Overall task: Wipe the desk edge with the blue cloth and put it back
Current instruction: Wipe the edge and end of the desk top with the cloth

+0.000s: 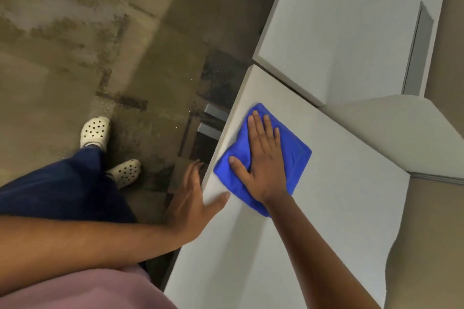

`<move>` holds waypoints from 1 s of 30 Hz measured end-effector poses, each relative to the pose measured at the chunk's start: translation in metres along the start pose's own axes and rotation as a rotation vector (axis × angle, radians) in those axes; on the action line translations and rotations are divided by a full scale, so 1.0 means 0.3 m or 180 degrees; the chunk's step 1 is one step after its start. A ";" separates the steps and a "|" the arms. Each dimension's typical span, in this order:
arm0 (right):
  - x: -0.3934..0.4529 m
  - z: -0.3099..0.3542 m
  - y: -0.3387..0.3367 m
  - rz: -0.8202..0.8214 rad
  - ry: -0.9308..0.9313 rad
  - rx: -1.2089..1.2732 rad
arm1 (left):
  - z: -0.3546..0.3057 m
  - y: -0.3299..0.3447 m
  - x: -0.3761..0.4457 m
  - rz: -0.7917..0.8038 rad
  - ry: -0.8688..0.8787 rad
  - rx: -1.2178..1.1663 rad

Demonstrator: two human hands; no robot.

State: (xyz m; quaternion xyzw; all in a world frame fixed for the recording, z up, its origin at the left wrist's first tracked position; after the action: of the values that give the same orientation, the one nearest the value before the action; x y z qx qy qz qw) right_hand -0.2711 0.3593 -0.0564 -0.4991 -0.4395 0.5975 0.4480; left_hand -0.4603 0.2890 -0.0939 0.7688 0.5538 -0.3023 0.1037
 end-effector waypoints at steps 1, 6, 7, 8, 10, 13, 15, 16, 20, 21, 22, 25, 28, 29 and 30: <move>0.032 -0.007 -0.008 0.0001 -0.0105 -0.0013 | -0.002 -0.005 0.005 0.0033 0.0027 -0.0020; 0.185 -0.063 -0.049 -0.0116 -0.0209 0.0203 | -0.019 -0.023 0.027 0.0366 -0.0018 -0.0270; 0.223 -0.078 -0.060 -0.0158 -0.0108 0.0243 | -0.038 -0.020 0.043 0.0357 -0.0064 -0.0346; 0.259 -0.093 -0.069 -0.0210 0.0013 0.0271 | -0.063 -0.016 0.069 0.0287 -0.0124 -0.0411; 0.320 -0.110 -0.085 -0.0319 0.0268 0.0324 | -0.116 -0.005 0.137 0.0105 -0.0249 -0.0467; 0.344 -0.121 -0.096 -0.0346 0.0448 0.0363 | -0.156 0.009 0.195 0.0061 -0.0247 -0.0443; 0.346 -0.114 -0.102 -0.0323 0.0436 0.0239 | -0.159 0.007 0.192 0.0120 -0.0198 -0.0487; 0.356 -0.111 -0.106 -0.0301 0.0454 0.0138 | -0.159 0.005 0.189 0.0147 -0.0173 -0.0510; 0.435 -0.071 -0.134 -0.0138 0.0478 0.0014 | -0.168 -0.006 0.189 0.0132 -0.0102 -0.0441; 0.456 -0.057 -0.143 -0.0163 0.0442 0.0040 | -0.172 -0.008 0.190 0.0118 -0.0102 -0.0466; 0.473 -0.042 -0.151 -0.0206 0.0438 0.0061 | -0.174 -0.009 0.190 0.0116 -0.0105 -0.0510; 0.519 0.002 -0.160 -0.0215 0.0709 0.0112 | -0.171 -0.014 0.189 0.0159 -0.0058 -0.0605; 0.563 0.048 -0.156 -0.0299 0.1046 0.0018 | -0.165 -0.011 0.190 0.0132 0.0062 -0.0574; 0.578 0.065 -0.156 -0.0351 0.1174 -0.0038 | -0.163 -0.008 0.190 0.0115 0.0092 -0.0577; 0.591 0.082 -0.155 -0.0390 0.1300 -0.0082 | -0.161 -0.006 0.191 0.0103 0.0106 -0.0581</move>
State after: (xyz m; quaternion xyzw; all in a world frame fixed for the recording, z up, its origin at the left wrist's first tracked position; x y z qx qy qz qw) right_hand -0.3087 0.5399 -0.0442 -0.5878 -0.3767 0.4500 0.5569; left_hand -0.4335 0.3587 -0.0884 0.7700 0.5682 -0.2360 0.1690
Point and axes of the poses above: each hand's wrist, its own x-axis towards the middle knuckle, its own y-axis out of the palm, z = x × y, the point moved 1 cm from there along x, towards the middle knuckle, and after that the axes turned 2 degrees about -x, right-handed, at the moved point
